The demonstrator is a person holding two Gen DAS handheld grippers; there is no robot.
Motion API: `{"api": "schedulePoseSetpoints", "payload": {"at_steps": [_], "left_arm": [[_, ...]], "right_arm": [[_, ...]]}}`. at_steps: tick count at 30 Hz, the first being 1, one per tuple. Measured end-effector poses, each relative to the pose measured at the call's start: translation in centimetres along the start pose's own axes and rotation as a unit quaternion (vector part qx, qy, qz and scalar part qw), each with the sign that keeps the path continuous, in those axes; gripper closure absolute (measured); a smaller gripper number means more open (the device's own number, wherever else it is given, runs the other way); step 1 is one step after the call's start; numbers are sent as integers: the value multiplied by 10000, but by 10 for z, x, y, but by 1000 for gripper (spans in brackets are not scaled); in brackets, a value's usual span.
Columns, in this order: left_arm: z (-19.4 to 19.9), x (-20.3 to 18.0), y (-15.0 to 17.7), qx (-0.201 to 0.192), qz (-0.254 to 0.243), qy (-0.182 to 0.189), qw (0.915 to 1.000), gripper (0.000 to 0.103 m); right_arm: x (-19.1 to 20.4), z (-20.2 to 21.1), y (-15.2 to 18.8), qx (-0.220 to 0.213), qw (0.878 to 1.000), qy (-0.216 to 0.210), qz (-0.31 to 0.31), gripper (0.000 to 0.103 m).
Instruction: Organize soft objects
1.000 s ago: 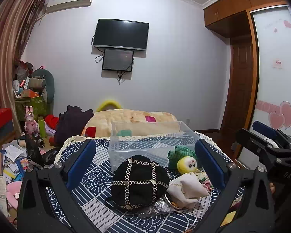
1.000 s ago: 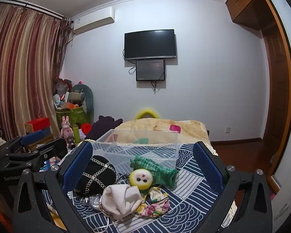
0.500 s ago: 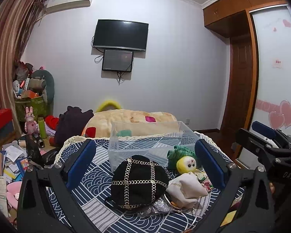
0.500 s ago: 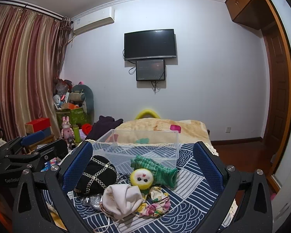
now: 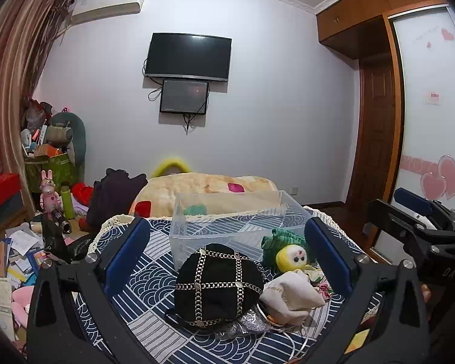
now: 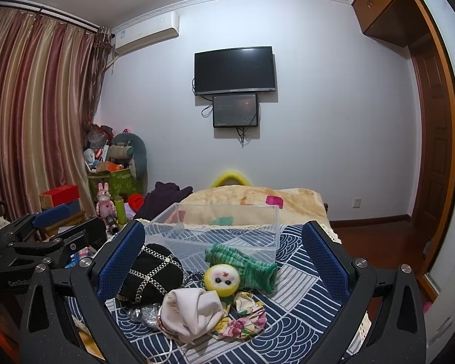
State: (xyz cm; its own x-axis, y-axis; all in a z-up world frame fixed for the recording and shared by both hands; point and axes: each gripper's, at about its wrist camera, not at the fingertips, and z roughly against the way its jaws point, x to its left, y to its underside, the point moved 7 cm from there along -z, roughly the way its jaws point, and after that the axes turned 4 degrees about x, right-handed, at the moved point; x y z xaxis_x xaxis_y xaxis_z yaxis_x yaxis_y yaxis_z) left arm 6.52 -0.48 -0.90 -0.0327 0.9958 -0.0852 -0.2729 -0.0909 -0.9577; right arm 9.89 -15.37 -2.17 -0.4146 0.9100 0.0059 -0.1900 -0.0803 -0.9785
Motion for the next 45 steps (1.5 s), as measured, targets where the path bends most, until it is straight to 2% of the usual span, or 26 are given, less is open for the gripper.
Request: {"api": "schedulePoseSetpoints", "payload": {"at_steps": [38, 42, 45], "left_arm": [[-2, -4, 4, 12, 16, 33, 10000, 0], [-9, -1, 9, 132, 21, 38, 9999, 0], [-24, 6, 18, 443, 98, 46, 9990, 0]], "right_arm": [[3, -1, -2, -99, 9999, -56, 67, 0], [1, -3, 2, -74, 9999, -107, 28, 0], [-2, -10, 7, 39, 9999, -146, -45, 0]]}}
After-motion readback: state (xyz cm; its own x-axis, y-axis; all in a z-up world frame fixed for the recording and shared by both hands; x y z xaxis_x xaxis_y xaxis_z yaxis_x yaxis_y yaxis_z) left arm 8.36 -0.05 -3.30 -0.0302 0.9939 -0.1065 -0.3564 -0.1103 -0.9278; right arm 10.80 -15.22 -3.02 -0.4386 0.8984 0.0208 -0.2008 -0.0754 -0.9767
